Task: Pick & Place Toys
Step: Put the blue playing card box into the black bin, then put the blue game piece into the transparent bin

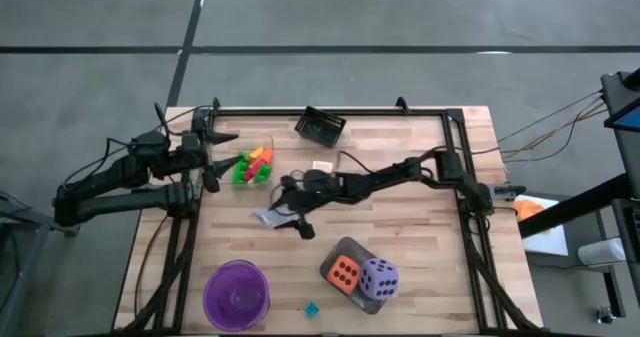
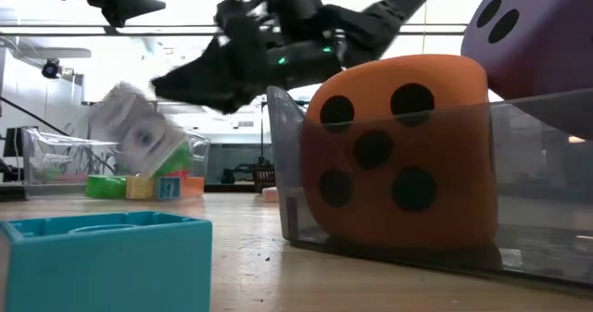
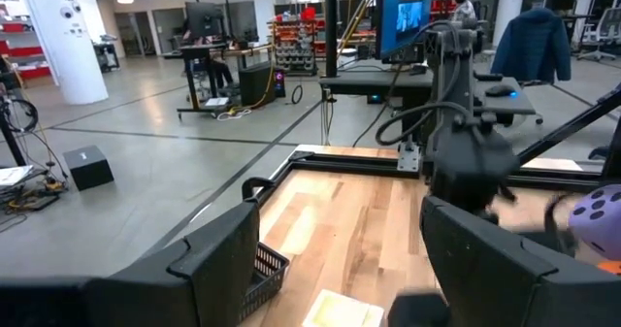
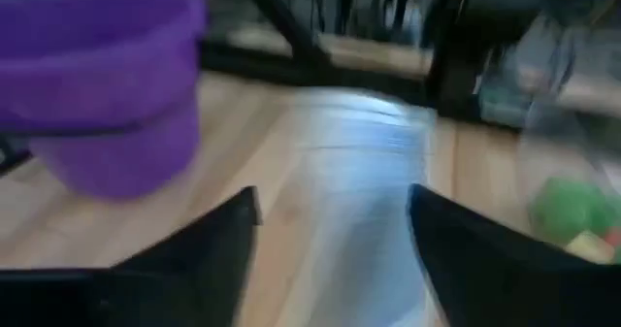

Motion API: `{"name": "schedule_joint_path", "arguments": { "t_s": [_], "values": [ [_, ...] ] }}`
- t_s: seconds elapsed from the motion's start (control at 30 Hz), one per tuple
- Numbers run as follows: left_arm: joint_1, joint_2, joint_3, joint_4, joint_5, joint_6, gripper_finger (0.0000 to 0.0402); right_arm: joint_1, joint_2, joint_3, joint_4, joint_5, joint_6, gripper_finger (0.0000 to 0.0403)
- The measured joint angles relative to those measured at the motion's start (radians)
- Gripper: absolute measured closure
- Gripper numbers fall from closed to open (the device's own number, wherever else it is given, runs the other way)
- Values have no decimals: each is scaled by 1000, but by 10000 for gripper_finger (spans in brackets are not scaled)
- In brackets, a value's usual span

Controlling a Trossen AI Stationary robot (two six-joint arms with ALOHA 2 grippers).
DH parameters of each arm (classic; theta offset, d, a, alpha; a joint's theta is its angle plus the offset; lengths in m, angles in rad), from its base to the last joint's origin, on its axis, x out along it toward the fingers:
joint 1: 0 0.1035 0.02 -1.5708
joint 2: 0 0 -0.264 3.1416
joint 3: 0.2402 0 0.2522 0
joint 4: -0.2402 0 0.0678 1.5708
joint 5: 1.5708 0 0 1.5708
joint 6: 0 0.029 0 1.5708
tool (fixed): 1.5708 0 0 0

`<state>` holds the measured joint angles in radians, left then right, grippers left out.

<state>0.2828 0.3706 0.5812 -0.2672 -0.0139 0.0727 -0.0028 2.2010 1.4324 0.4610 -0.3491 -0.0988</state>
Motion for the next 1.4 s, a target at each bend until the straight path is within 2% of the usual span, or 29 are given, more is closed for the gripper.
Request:
{"name": "schedule_joint_path", "arguments": {
  "t_s": [0.1,0.2,0.33,0.47,0.63,0.77,0.87,1.0,1.1,1.2,1.33,1.4],
  "values": [
    [0,0,0,0,0,0,116,1,-56,-141,218,11,32,182],
    [0,0,0,0,0,0,116,-9,-116,-258,321,59,44,210],
    [0,0,0,0,0,0,116,-29,-212,-351,298,122,32,269],
    [0,0,0,1,0,0,116,-45,-274,-374,155,154,5,324],
    [0,0,0,0,0,-1,116,-53,-304,-371,34,176,-4,354],
    [0,12,0,-11,0,-16,116,-57,-303,-371,-17,184,42,328],
    [0,51,0,-32,30,-20,116,-52,-303,-372,-13,199,70,280],
    [-5,162,0,-7,106,-23,116,-36,-303,-376,29,202,70,207],
    [-27,266,14,10,119,-44,116,-25,-309,-417,185,201,55,163],
    [-74,355,44,8,122,-74,116,-23,-324,-518,437,195,41,135],
    [-190,447,73,7,118,-136,116,-28,-344,-689,787,194,43,120],
    [-272,495,76,12,87,-176,116,-35,-364,-774,877,192,51,119]
  ]
}}
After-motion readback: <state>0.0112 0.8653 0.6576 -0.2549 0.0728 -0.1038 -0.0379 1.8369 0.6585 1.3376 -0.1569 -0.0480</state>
